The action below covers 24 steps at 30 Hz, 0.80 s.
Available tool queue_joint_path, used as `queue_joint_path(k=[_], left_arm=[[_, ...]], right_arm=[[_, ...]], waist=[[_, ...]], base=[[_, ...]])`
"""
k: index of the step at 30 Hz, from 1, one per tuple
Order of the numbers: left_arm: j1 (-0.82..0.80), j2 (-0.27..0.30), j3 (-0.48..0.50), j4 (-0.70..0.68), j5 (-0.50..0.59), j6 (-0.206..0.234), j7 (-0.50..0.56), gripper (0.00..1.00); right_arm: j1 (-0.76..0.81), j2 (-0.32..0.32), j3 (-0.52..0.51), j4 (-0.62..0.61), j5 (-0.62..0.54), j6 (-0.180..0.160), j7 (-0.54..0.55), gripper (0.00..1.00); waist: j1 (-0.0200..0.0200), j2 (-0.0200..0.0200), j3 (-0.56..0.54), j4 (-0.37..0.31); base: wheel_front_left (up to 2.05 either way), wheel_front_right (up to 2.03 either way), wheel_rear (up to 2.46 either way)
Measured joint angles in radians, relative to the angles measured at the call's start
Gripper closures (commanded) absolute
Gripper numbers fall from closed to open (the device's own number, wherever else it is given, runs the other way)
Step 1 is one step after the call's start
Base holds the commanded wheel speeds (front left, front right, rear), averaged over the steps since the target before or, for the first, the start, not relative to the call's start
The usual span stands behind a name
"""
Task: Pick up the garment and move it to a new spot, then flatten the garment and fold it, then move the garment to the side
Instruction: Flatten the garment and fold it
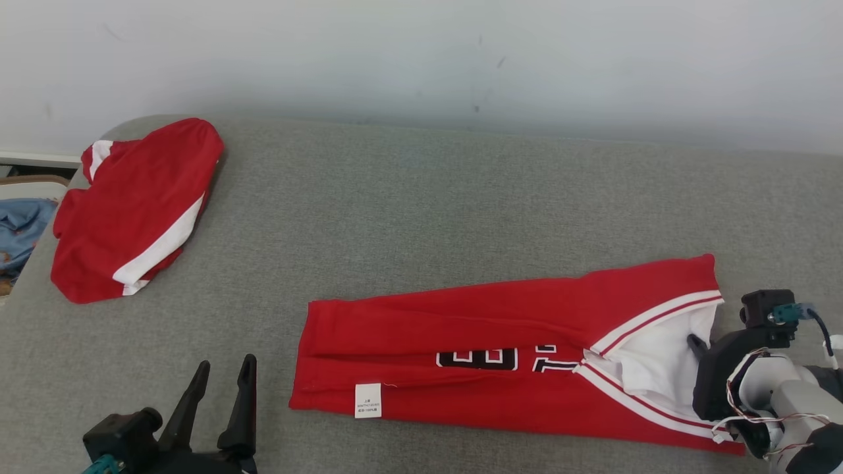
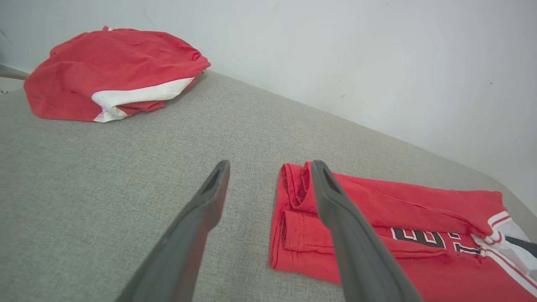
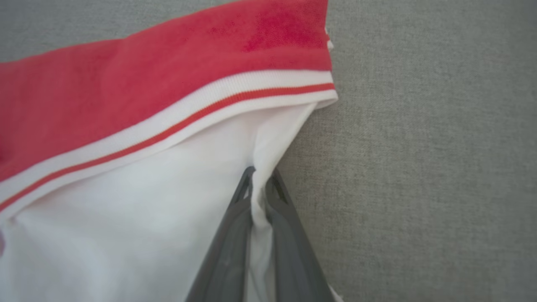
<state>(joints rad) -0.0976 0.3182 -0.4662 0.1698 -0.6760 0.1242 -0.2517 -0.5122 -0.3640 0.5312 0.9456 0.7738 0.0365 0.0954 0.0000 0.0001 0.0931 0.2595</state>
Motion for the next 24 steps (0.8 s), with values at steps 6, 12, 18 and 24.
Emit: queue_joint_path(k=[6,12,18,24], left_arm=[[0.008,-0.001,0.014,0.001,0.015,0.000,0.000,0.00],[0.007,-0.004,0.019,-0.001,0.019,0.000,0.000,0.00],[0.005,-0.011,0.016,0.002,0.025,0.000,0.000,0.00],[0.000,-0.018,0.004,0.027,0.026,0.000,0.000,0.00]], right_arm=[[-0.015,-0.032,-0.023,0.028,0.000,0.000,-0.017,1.00],[-0.030,-0.101,-0.046,0.057,0.000,-0.001,-0.038,1.00],[-0.035,-0.074,-0.077,0.033,0.038,0.023,-0.081,1.00],[-0.033,0.003,-0.063,-0.072,0.062,0.062,-0.131,1.00]], waist=[[0.0000,0.0000,0.003,-0.028],[0.0001,0.0000,0.008,-0.063],[0.0001,0.0001,0.011,-0.095],[0.0000,0.0000,-0.016,-0.115]], base=[[0.00,0.00,0.00],[0.00,0.00,0.00],[0.00,0.00,0.00],[0.00,0.00,0.00]])
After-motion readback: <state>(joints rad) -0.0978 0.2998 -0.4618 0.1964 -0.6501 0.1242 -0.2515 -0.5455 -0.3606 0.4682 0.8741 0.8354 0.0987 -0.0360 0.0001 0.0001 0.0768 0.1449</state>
